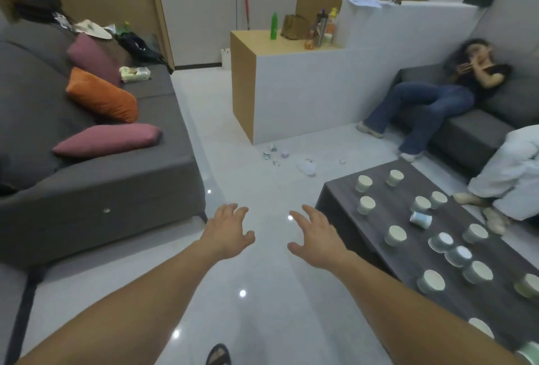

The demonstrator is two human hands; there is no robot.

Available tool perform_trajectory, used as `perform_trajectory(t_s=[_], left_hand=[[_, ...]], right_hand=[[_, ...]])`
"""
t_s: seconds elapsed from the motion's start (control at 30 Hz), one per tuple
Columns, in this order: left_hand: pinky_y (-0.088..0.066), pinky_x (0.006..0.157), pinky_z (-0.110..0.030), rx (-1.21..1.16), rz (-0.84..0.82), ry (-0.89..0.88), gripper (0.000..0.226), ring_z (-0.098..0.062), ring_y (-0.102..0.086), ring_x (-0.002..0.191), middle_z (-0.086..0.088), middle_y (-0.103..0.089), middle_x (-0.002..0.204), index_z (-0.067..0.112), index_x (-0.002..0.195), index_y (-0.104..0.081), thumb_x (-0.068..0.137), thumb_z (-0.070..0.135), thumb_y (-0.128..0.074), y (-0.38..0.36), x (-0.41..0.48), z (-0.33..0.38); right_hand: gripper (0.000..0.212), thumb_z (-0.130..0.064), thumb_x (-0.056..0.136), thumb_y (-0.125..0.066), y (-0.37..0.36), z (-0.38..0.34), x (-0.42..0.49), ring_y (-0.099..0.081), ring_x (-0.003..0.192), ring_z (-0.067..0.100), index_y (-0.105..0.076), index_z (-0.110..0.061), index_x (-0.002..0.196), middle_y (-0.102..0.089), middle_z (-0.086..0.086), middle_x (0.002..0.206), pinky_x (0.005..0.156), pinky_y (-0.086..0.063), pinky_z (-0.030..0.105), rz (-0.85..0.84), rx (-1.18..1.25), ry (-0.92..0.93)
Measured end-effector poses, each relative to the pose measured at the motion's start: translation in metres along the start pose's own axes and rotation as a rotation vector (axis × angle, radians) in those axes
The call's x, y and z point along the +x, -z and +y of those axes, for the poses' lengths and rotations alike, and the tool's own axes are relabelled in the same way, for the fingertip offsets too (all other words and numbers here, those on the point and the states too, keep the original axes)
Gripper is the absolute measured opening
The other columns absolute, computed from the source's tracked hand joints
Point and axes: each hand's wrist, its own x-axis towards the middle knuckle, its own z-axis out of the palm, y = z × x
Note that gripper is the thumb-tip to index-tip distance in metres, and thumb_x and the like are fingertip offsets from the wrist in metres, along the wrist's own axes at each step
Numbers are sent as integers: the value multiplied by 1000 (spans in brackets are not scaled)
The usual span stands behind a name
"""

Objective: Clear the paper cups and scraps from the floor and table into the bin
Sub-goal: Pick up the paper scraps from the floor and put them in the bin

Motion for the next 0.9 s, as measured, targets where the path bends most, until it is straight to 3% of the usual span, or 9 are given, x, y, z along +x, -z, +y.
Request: perform_trajectory(t_s=[0.43, 0.9], left_hand=[[-24, 114, -45, 68, -101, -162, 68, -24, -9, 145, -6, -16, 157, 22, 148, -24, 90, 47, -49, 58, 267, 10], [-25, 114, -43, 26, -119, -24, 68, -24, -11, 145, -5, -15, 158, 22, 149, -24, 90, 47, -50, 108, 527, 45]], right_hand=[[80, -50, 89, -56, 38, 62, 220, -3, 148, 22, -13, -33, 154, -1, 0, 162, 114, -28, 45, -27, 90, -155], [78, -47, 90, -56, 111, 164, 493, -5, 148, 24, -14, -32, 154, -1, 1, 162, 114, -29, 45, -105, 102, -53]])
